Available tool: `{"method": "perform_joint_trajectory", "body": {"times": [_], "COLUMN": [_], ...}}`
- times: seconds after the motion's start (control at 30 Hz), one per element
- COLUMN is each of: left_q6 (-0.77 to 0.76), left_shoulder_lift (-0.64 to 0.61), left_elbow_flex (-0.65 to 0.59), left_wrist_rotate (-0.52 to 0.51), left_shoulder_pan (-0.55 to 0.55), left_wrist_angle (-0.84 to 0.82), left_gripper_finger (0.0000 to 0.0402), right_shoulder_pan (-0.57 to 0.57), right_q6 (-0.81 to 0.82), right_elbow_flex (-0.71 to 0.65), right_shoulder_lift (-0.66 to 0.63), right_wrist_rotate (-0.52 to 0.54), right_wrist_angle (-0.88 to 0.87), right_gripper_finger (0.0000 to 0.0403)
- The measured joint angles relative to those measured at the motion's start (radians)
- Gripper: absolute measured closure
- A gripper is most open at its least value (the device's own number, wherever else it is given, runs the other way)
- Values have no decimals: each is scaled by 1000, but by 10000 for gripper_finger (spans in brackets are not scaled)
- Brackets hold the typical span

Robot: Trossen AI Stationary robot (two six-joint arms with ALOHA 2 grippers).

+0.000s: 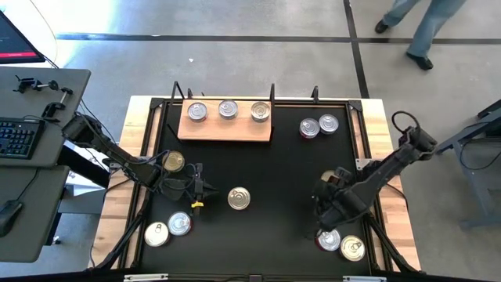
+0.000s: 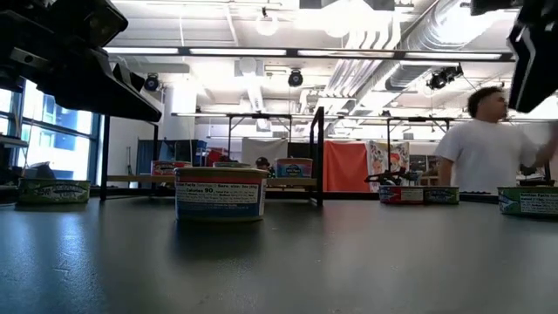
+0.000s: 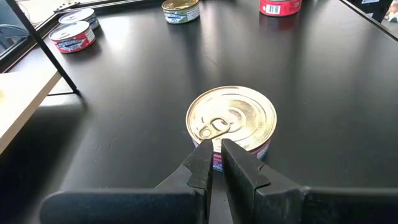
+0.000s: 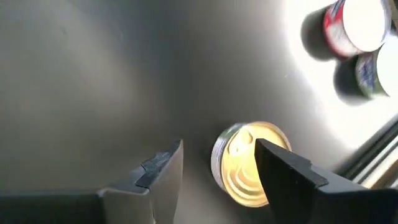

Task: Stack canned seafood by type on shelf
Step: Put the red tuna can on the shelf aligned with the red tuna can

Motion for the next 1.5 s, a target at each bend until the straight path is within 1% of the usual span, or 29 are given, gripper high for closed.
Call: {"method": "perform_joint_trajectory", "body": {"times": [0.07,0.2,0.33,0.47,0.6,0.7,0.83,1.1,1.3,1.4,1.5], "left_q6": [0,0,0,0,0,0,0,0,0,0,0], "left_shoulder_lift": [0,0,0,0,0,0,0,0,0,0,0], "left_elbow_flex": [0,0,0,0,0,0,0,0,0,0,0], "left_wrist_rotate": [0,0,0,0,0,0,0,0,0,0,0], "left_shoulder_pan": [0,0,0,0,0,0,0,0,0,0,0], "left_wrist_angle": [0,0,0,0,0,0,0,0,-3,-3,-3], "left_gripper_finger": [378,378,378,378,378,378,378,378,378,378,378], "right_shoulder_pan": [16,13,1,26,63,97,134,188,230,235,223], "right_q6": [34,68,42,-1,35,65,64,60,110,118,161], "right_elbow_flex": [0,0,0,0,0,0,0,-1,-4,-59,-171], "right_shoulder_lift": [-8,-8,-6,-25,-82,-123,-153,-156,-156,-173,-225], "right_wrist_rotate": [25,31,-19,-37,-34,20,88,209,318,353,360], "right_wrist_angle": [-12,9,27,23,23,35,74,124,88,118,192], "right_gripper_finger": [211,211,211,211,211,211,211,211,211,211,211]}}
